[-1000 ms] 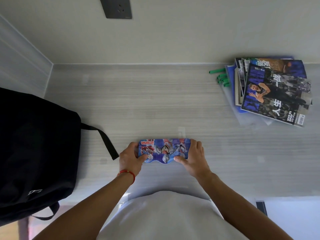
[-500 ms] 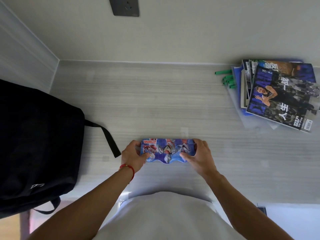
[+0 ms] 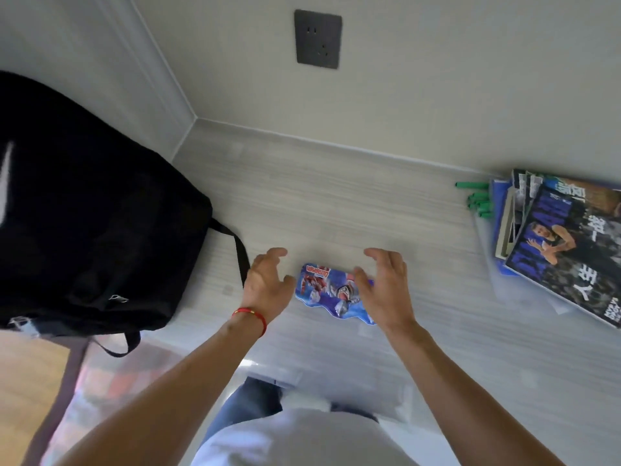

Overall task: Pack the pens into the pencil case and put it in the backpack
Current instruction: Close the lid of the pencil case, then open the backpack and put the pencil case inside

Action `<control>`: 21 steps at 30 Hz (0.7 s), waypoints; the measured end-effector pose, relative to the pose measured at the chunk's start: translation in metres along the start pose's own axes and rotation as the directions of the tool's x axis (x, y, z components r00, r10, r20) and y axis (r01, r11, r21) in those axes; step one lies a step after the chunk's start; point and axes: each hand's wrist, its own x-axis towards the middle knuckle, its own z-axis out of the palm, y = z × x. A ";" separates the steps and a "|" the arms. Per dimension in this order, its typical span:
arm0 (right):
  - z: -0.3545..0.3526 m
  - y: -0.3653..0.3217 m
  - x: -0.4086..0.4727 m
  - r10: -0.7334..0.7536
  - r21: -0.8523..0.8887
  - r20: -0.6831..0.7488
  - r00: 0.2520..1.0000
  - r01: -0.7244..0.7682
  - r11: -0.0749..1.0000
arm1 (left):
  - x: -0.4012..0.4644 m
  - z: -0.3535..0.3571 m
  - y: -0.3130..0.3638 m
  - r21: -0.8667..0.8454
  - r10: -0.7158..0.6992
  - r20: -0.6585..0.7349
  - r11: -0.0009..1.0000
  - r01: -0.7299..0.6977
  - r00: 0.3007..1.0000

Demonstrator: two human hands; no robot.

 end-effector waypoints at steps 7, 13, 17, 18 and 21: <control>0.030 -0.090 -0.006 -0.141 0.096 -0.028 0.990 0.143 0.985 | -0.012 -0.090 -0.004 -0.176 0.151 -0.156 0.968 -0.178 0.976; 0.104 -0.198 -0.041 -0.261 0.206 -0.093 0.961 0.275 0.939 | -0.024 -0.195 -0.040 -0.225 0.385 -0.238 0.871 -0.437 0.892; 0.158 -0.273 -0.072 -0.342 0.301 -0.074 0.937 0.348 0.888 | -0.035 -0.261 -0.069 -0.200 0.527 -0.267 0.788 -0.582 0.807; 0.169 -0.288 -0.079 -0.366 0.293 -0.049 0.929 0.364 0.884 | -0.039 -0.273 -0.075 -0.191 0.550 -0.277 0.772 -0.606 0.788; 0.198 -0.316 -0.103 -0.410 0.223 0.084 0.908 0.384 0.896 | -0.055 -0.298 -0.096 -0.205 0.579 -0.272 0.745 -0.634 0.769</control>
